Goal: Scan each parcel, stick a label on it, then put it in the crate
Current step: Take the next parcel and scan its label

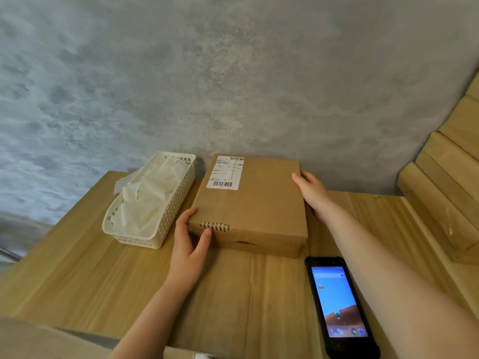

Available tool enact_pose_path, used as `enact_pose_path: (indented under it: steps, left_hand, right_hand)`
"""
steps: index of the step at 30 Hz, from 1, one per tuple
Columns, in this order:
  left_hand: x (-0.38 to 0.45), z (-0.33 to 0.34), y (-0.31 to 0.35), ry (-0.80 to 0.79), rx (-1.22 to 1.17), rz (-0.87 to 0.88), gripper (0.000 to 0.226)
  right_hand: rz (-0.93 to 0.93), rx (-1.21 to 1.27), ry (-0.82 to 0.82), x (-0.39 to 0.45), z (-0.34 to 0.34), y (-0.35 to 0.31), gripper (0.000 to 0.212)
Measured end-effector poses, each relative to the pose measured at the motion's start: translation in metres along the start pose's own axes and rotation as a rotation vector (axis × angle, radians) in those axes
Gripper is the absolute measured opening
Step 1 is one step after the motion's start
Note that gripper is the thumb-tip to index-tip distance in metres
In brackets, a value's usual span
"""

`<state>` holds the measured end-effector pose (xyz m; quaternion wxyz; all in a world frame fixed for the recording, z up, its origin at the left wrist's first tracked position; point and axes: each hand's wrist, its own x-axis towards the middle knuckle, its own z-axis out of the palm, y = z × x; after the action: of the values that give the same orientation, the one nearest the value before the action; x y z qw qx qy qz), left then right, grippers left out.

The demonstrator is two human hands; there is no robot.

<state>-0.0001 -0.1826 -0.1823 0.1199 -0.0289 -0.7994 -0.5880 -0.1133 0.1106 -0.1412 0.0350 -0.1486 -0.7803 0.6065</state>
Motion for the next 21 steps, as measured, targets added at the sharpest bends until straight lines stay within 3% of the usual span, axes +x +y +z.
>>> enact_pose_path:
  steps: [5, 9, 13, 17, 21]
  left_hand:
    - [-0.003, 0.000, -0.004, 0.068, 0.119, 0.057, 0.070]
    - [-0.009, 0.004, 0.011, 0.109, 0.375, 0.345, 0.063]
    - [-0.011, 0.025, 0.022, -0.010, 0.618, 0.636, 0.048]
    - [-0.018, 0.049, 0.025, -0.116, 0.681, 0.685, 0.043]
    - [-0.020, 0.060, 0.025, -0.117, 0.686, 0.673, 0.046]
  right_hand:
    - [-0.022, -0.125, 0.061, -0.027, -0.019, 0.004, 0.061]
    - [-0.112, -0.370, 0.105, -0.078, -0.046, 0.012, 0.053]
    - [-0.043, -0.722, 0.023, -0.131, -0.068, 0.022, 0.054]
    - [0.152, -0.851, -0.065, -0.173, -0.076, 0.032, 0.071]
    - [0.209, -0.954, -0.076, -0.207, -0.072, 0.047, 0.091]
